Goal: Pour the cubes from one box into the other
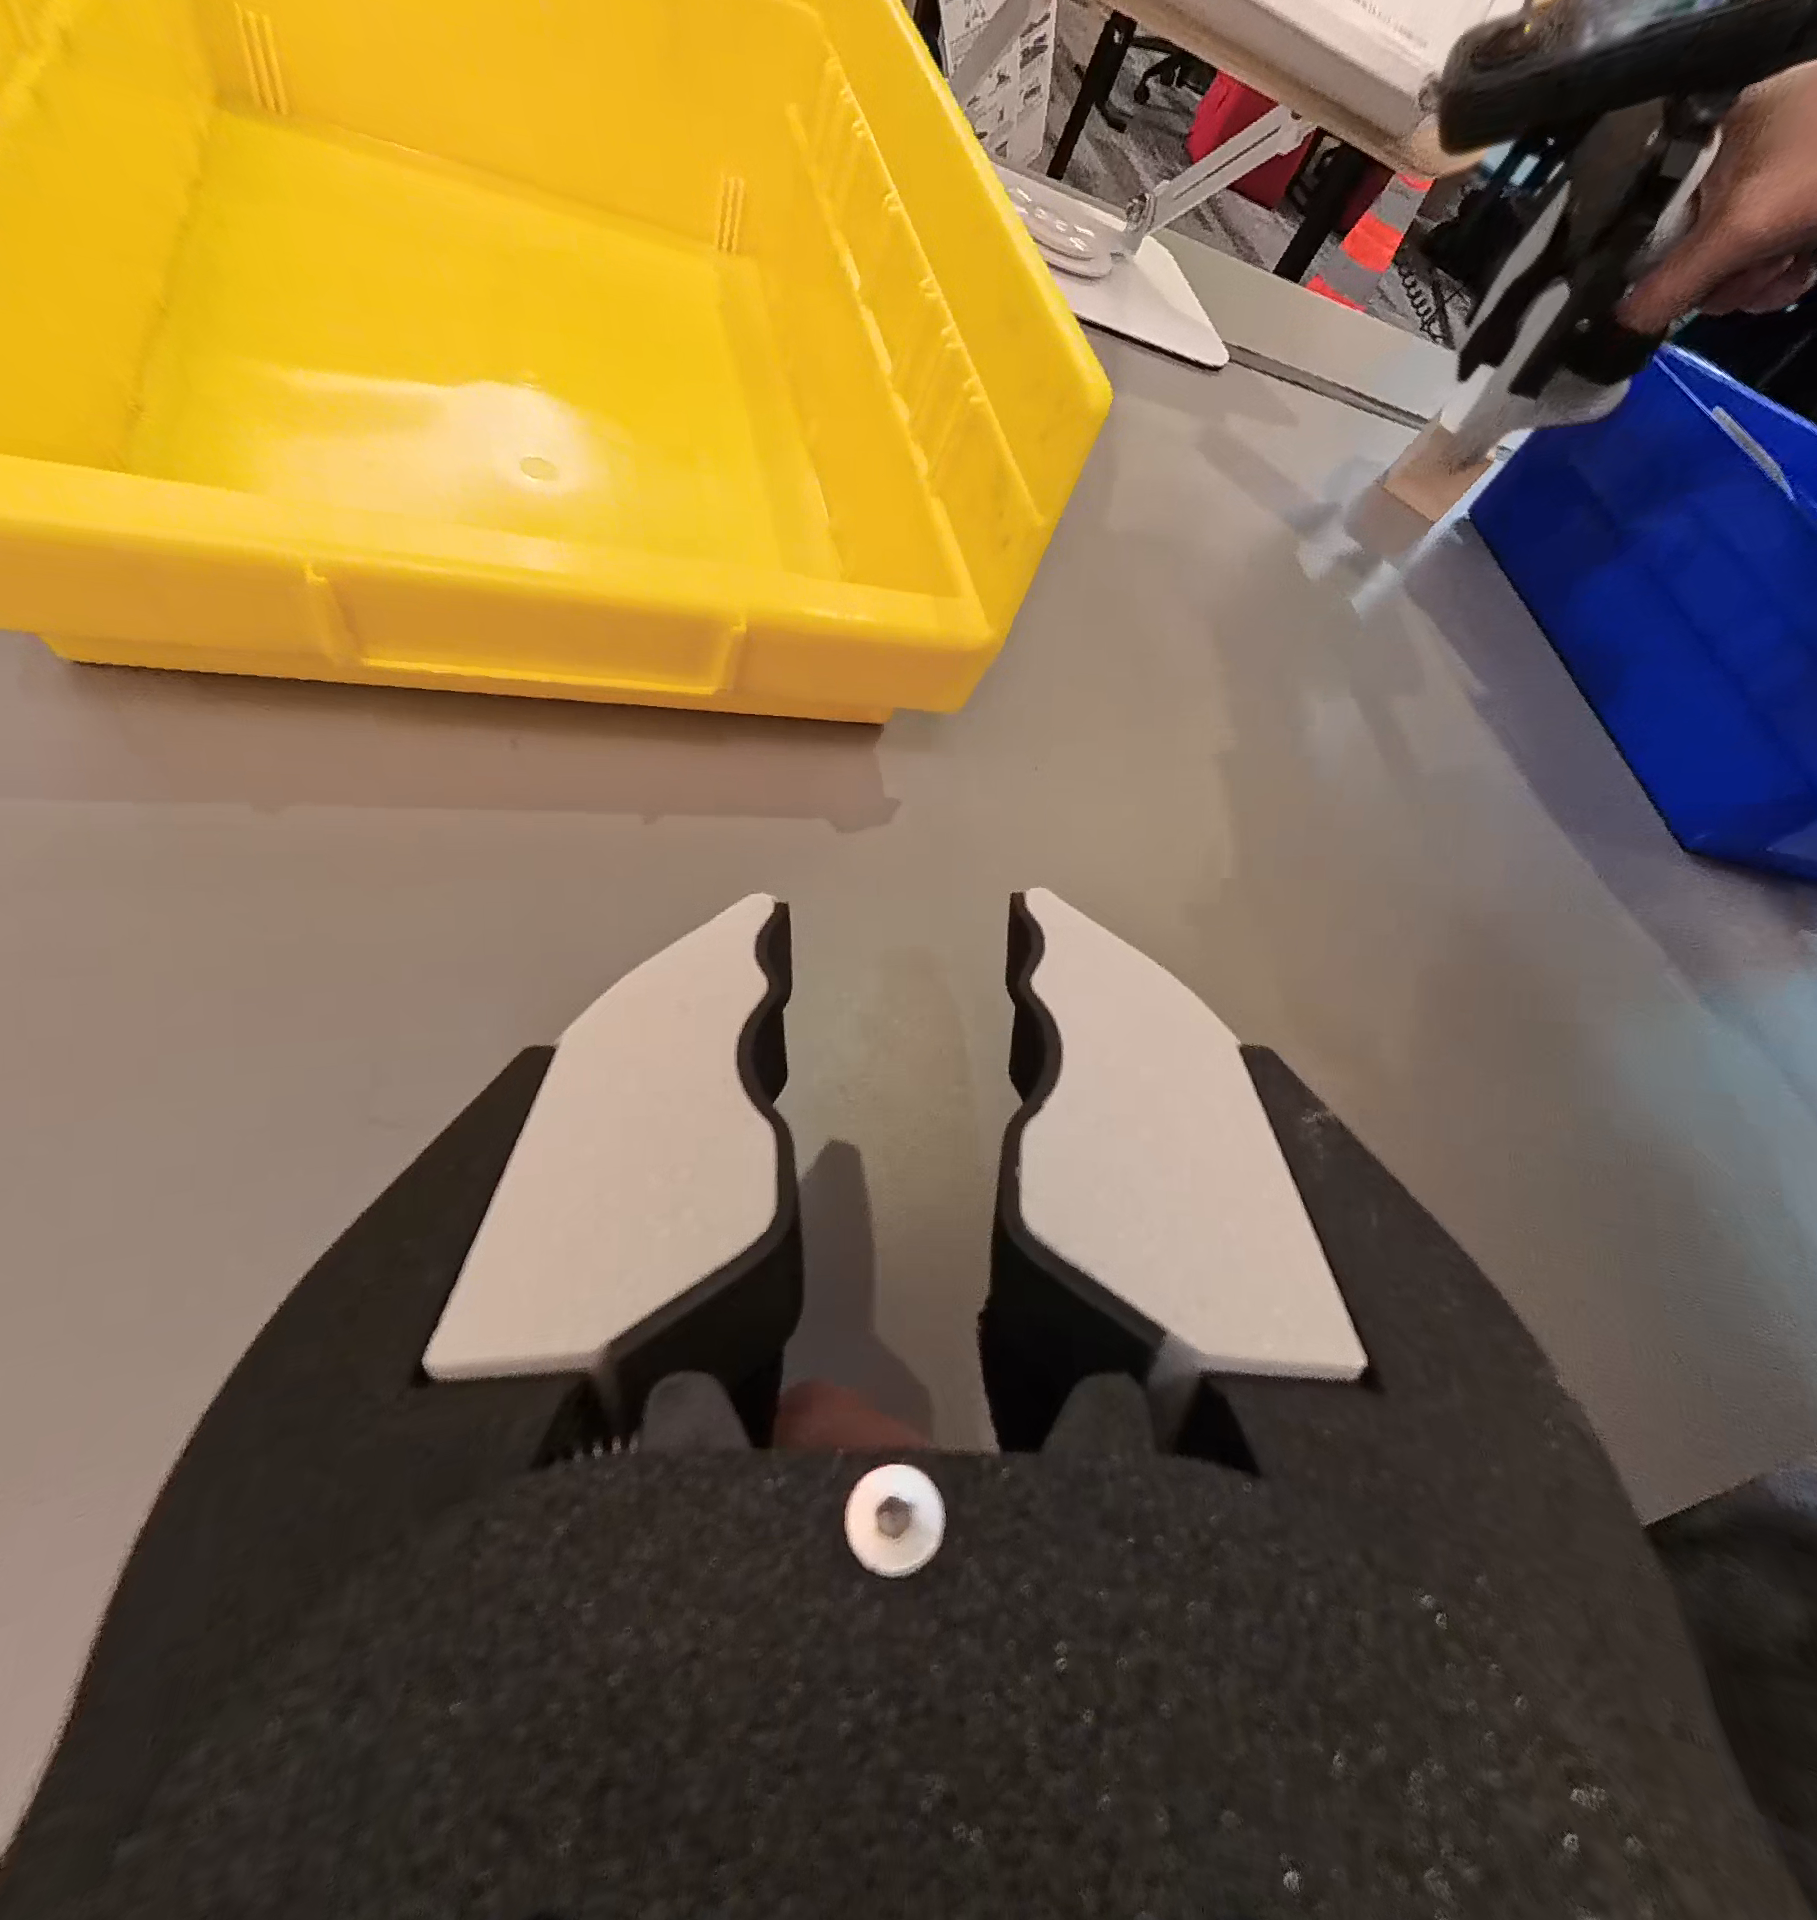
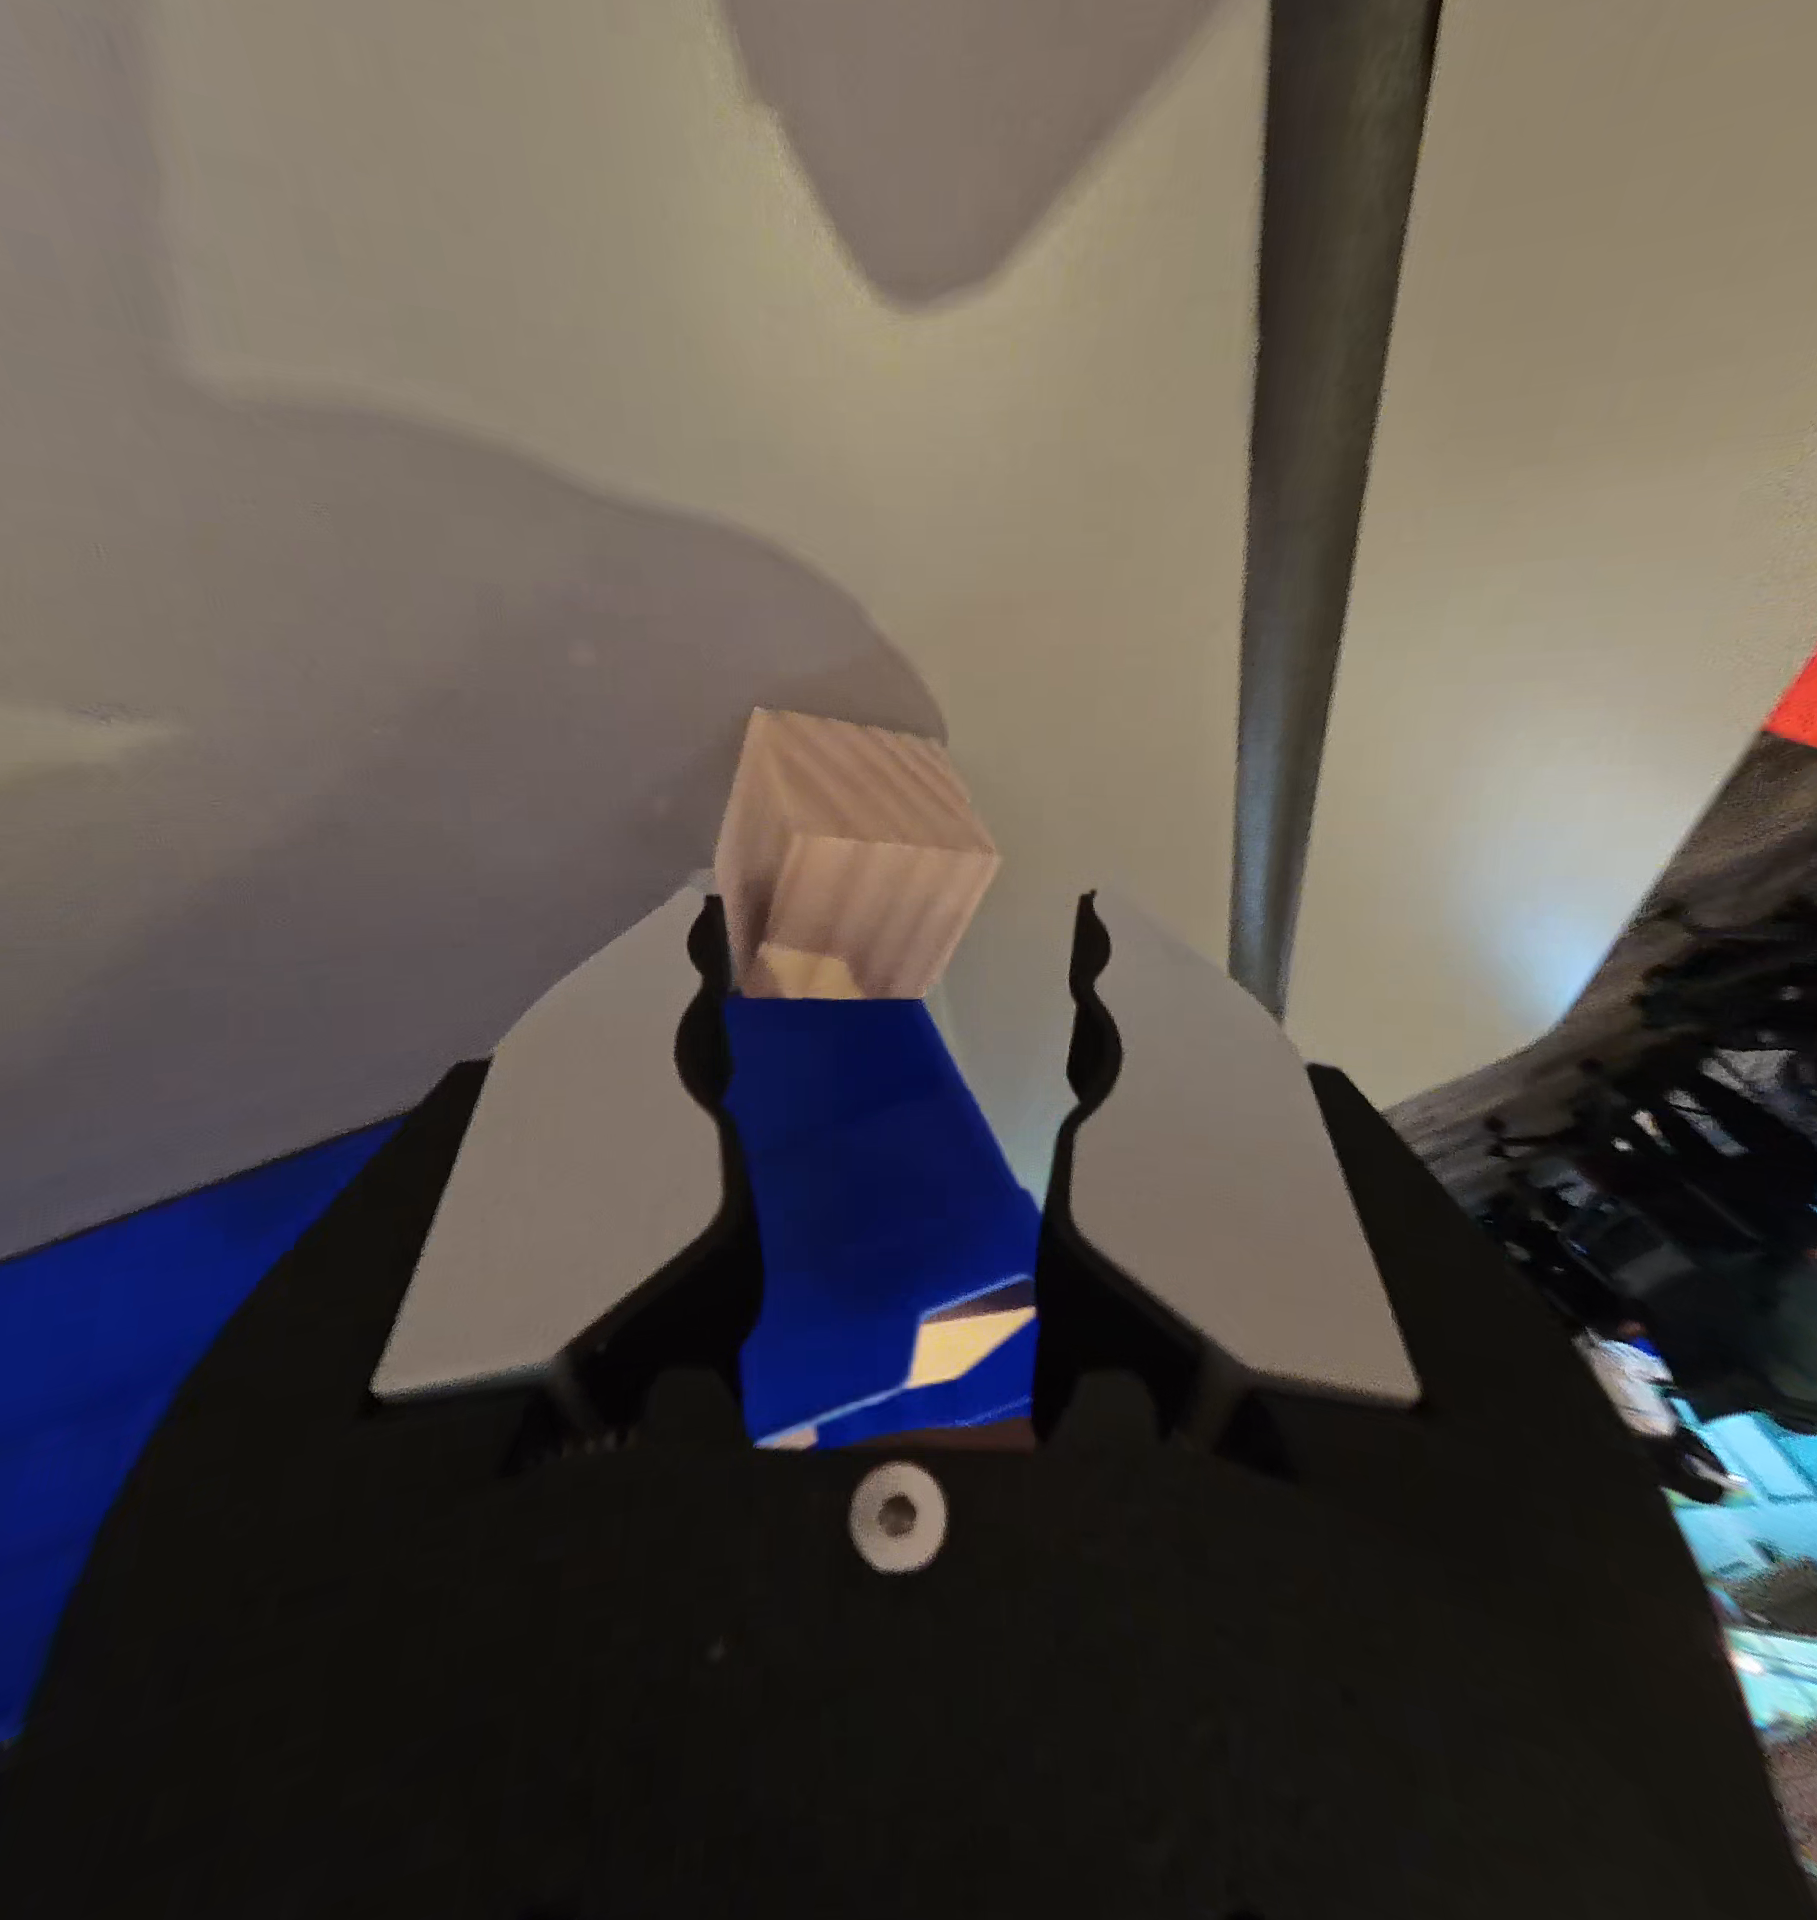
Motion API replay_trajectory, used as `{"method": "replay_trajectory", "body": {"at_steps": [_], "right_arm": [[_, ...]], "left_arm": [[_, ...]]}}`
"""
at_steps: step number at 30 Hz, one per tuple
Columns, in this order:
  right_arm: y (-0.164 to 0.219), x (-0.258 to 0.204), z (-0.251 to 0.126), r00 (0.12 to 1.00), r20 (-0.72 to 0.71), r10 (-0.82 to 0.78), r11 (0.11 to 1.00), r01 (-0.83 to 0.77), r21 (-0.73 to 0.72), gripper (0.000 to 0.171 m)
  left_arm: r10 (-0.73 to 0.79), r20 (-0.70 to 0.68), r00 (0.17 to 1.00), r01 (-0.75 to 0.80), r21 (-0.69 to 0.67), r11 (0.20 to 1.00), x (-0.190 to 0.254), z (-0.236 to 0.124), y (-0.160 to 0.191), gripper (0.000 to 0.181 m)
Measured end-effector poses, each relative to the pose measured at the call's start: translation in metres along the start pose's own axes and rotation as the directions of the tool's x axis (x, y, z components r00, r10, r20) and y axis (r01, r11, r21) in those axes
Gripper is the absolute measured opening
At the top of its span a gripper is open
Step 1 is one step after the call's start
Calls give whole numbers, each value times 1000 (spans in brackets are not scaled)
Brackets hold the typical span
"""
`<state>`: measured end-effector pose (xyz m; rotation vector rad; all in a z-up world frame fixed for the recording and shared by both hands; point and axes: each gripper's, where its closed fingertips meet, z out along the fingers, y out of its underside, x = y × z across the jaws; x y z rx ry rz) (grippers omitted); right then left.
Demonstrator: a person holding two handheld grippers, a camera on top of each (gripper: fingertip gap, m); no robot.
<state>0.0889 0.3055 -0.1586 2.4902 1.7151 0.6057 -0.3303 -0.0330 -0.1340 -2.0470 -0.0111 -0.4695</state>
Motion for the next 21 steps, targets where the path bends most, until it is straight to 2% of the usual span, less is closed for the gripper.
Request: {"method": "replay_trajectory", "body": {"at_steps": [2,3,5,7,11,13,15,18,21], "right_arm": [[2,-4,7,999,25,47,999,-47,-1,77],[3,-3,11,998,18,59,998,-59,-9,78],[10,-10,23,997,59,57,997,-54,-60,71],[13,-10,28,1000,21,-7,996,8,-84,62],[0,-23,17,994,52,-91,996,90,17,53],[-5,-23,7,980,-23,-199,977,200,78,51],[-8,-27,-13,965,-96,-245,956,257,142,51],[-7,-47,-72,952,-194,-239,905,290,312,50],[36,-62,-132,965,-230,-129,880,218,423,50]], "left_arm": [[-4,-5,1000,4,-7,1000,1,1,1,39],[-6,-8,1000,6,-8,1000,1,1,1,39],[0,-8,1000,0,-5,1000,3,1,1,39],[11,-4,1000,-11,-2,1000,3,0,0,39],[4,-7,1000,-4,-7,1000,3,1,1,39],[-5,-10,1000,4,-10,1000,2,1,2,39],[-9,-9,1000,9,-3,1000,1,0,0,38],[-15,-13,1000,15,-8,1000,2,1,1,38],[-16,-18,1000,16,-12,1000,3,1,2,38]]}}
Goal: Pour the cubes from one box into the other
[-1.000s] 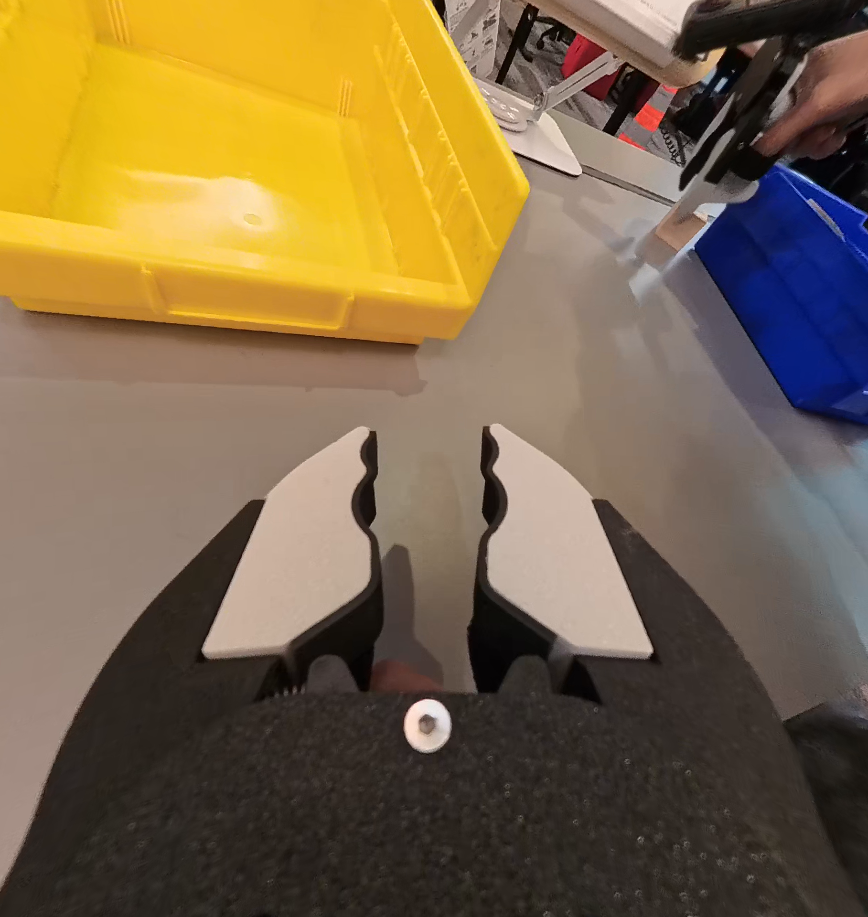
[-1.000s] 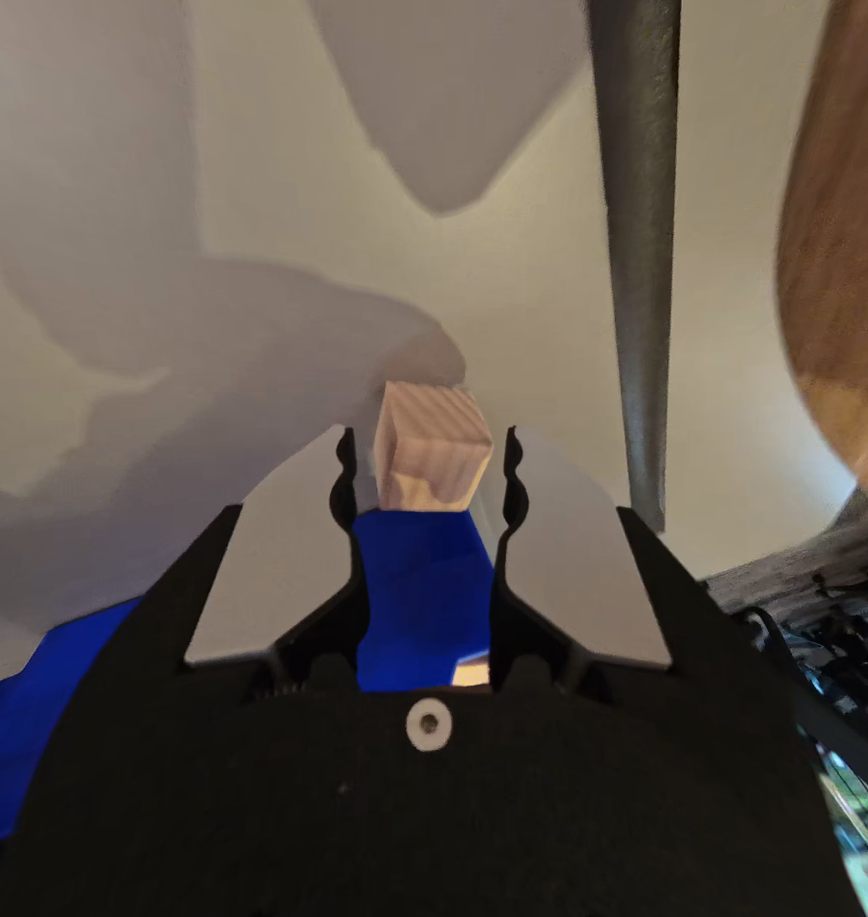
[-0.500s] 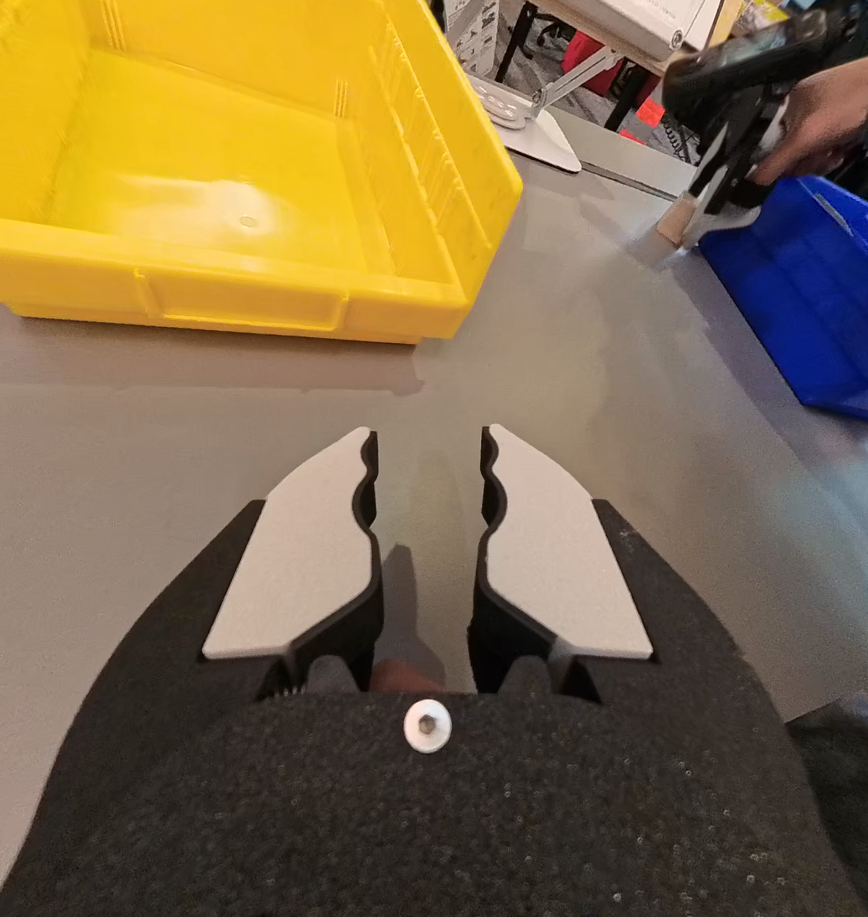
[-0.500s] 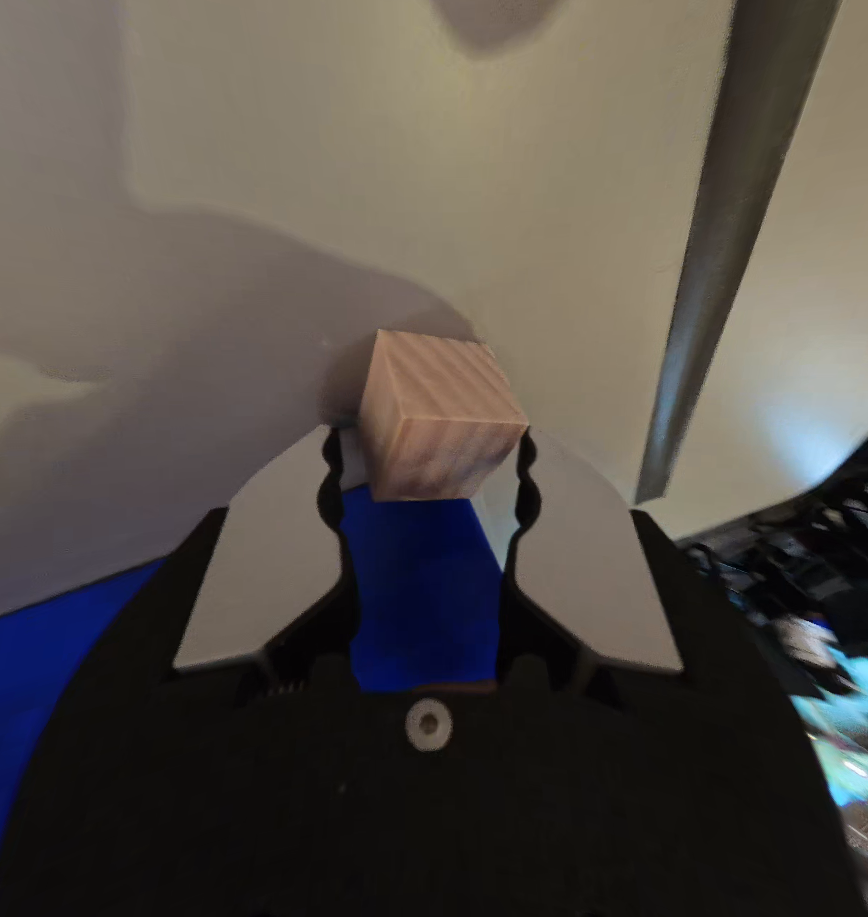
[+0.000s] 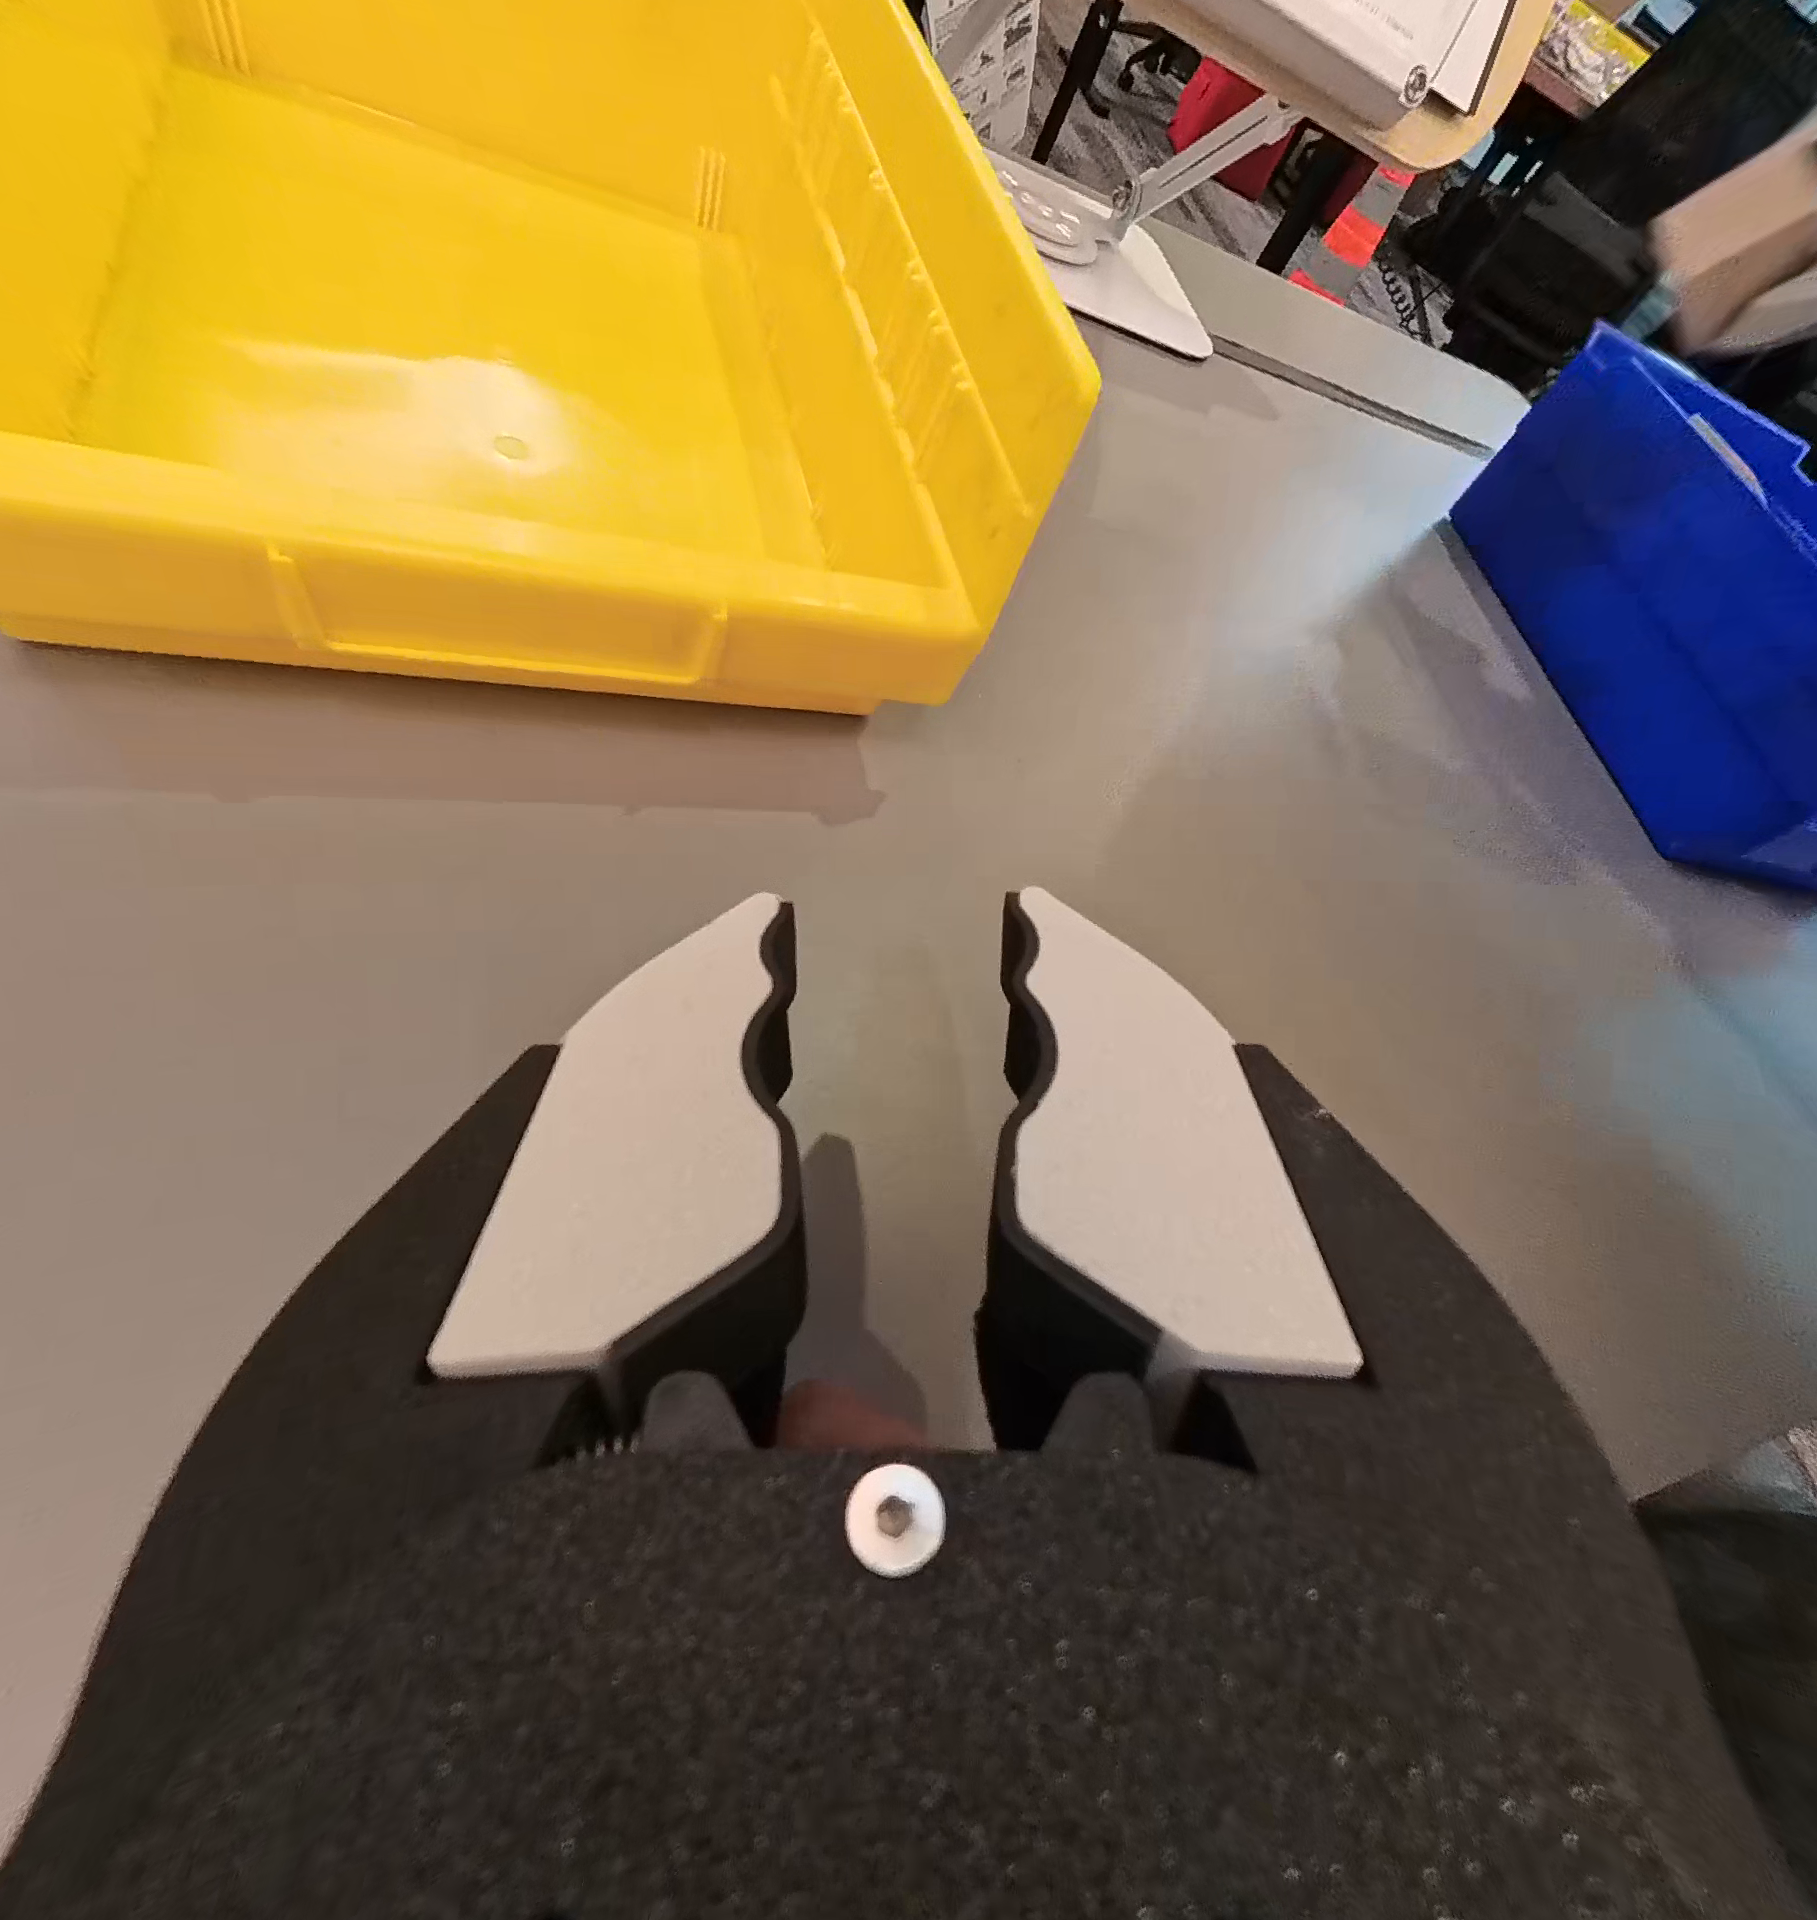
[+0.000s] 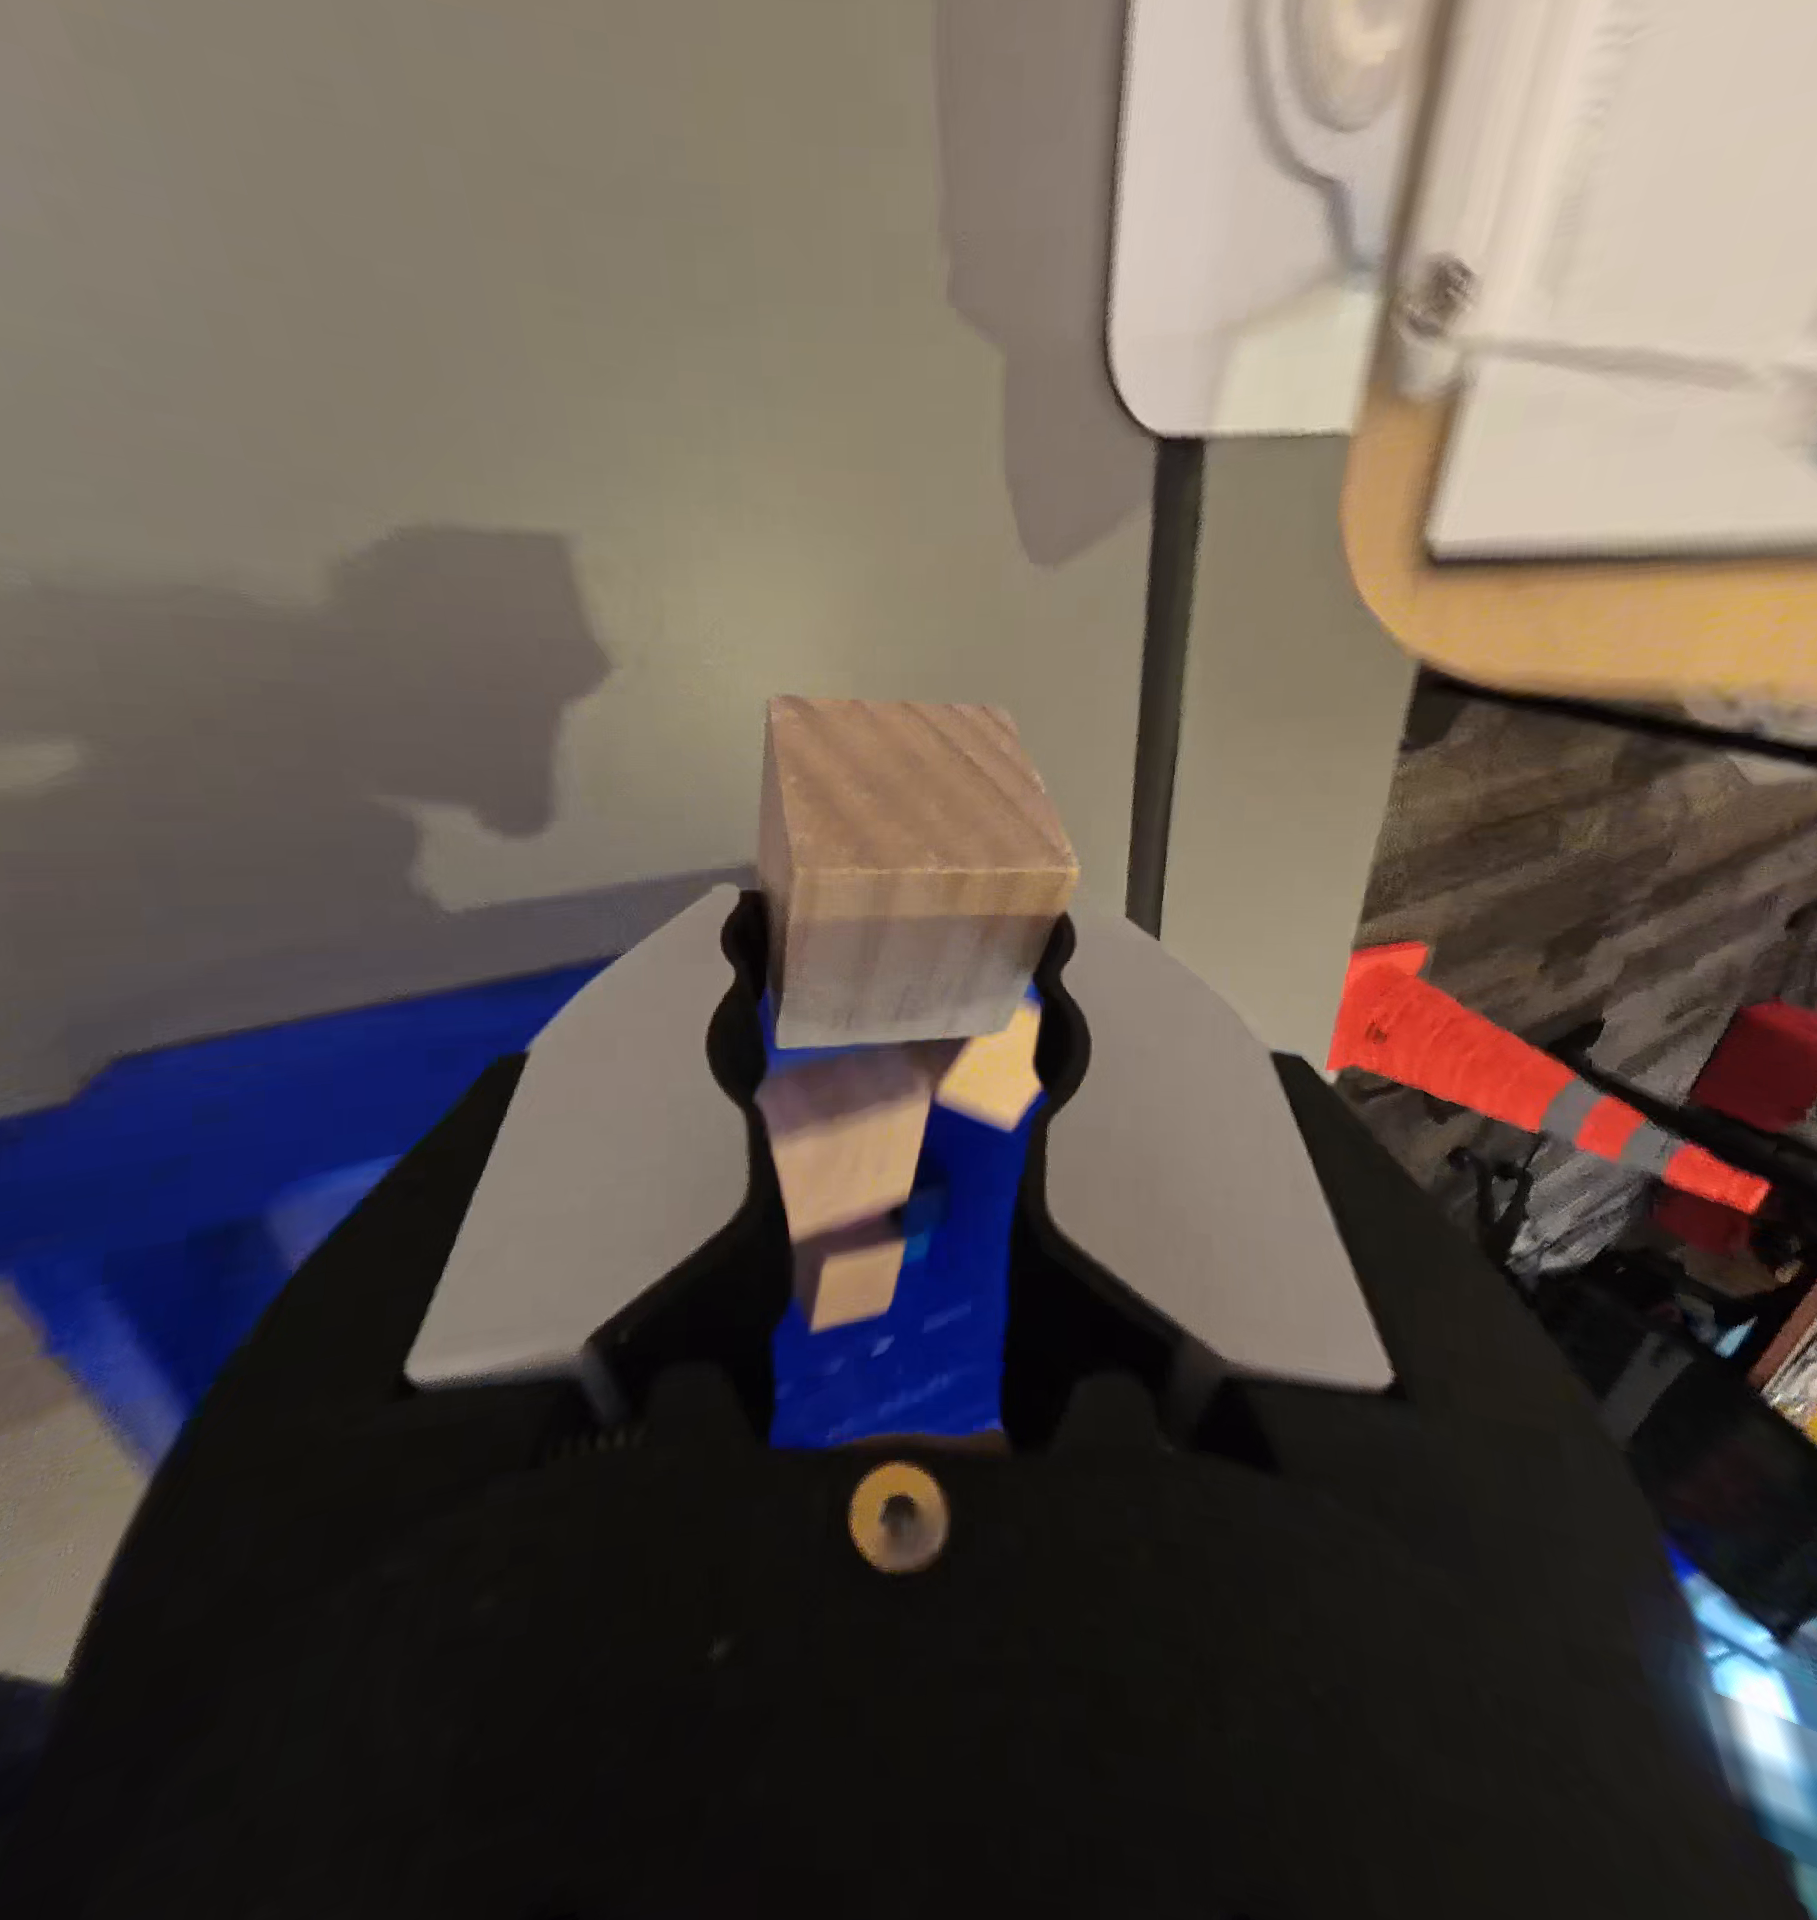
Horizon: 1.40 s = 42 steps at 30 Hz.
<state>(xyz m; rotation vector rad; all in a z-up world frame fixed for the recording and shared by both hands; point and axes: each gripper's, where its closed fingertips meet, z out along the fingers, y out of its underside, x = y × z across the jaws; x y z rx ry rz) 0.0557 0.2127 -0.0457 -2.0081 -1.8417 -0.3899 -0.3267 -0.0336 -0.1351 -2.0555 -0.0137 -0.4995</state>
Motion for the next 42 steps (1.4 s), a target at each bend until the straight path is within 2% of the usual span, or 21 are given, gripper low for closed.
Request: {"method": "replay_trajectory", "body": {"at_steps": [3,6,9,11,16,19,21,23,25,26,28,30,32,34,35,37,40,42], "right_arm": [[57,-12,-54,981,0,192,981,-192,-10,50],[113,-64,-65,903,200,380,925,-363,-114,50],[154,-116,-39,824,303,479,864,-382,-327,51],[186,-133,-17,806,249,536,791,-377,-482,51],[207,-159,20,759,225,610,694,-375,-615,51],[211,-166,35,760,204,617,685,-392,-614,50],[213,-159,31,770,119,627,679,-465,-568,56],[209,-142,8,770,-21,638,691,-584,-427,58],[193,-128,-30,701,-155,696,685,-713,-148,58],[184,-129,-50,628,-190,755,643,-766,23,57],[158,-153,-78,457,-95,884,461,-823,332,57],[134,-188,-85,302,74,950,214,-807,551,56],[133,-223,-78,157,127,979,31,-740,672,53],[145,-248,-69,43,142,989,-69,-712,699,51],[144,-249,-74,32,190,981,-109,-720,686,57],[149,-236,-95,46,186,981,-107,-671,734,55],[161,-235,-103,69,13,998,35,-649,760,56],[158,-243,-102,82,-2,997,56,-655,753,55]], "left_arm": [[0,-1,1000,0,2,1000,1,-1,0,37],[5,-4,1000,-5,-7,1000,3,1,2,37],[26,0,1000,-26,-9,1000,7,3,2,36],[47,4,999,-47,-14,999,10,6,3,36],[86,13,996,-86,-12,996,16,9,2,36],[118,32,993,-117,-12,993,15,9,1,36],[133,44,990,-133,-11,991,12,8,0,36],[141,67,988,-141,-3,990,4,5,-3,37],[145,112,983,-146,1,989,-12,-2,-7,37],[143,148,979,-145,-2,989,-23,-8,-9,37],[117,222,968,-126,24,992,-44,-26,-14,37],[96,271,958,-117,63,991,-60,-47,-15,37],[92,309,947,-121,76,990,-72,-62,-10,37],[78,304,950,-112,93,989,-72,-69,-10,37],[72,292,954,-107,107,988,-69,-70,-13,37],[81,274,958,-121,135,983,-61,-68,-18,36],[160,304,939,-197,95,976,-54,-61,-13,36],[197,316,928,-239,99,966,-48,-61,-14,36]]}}
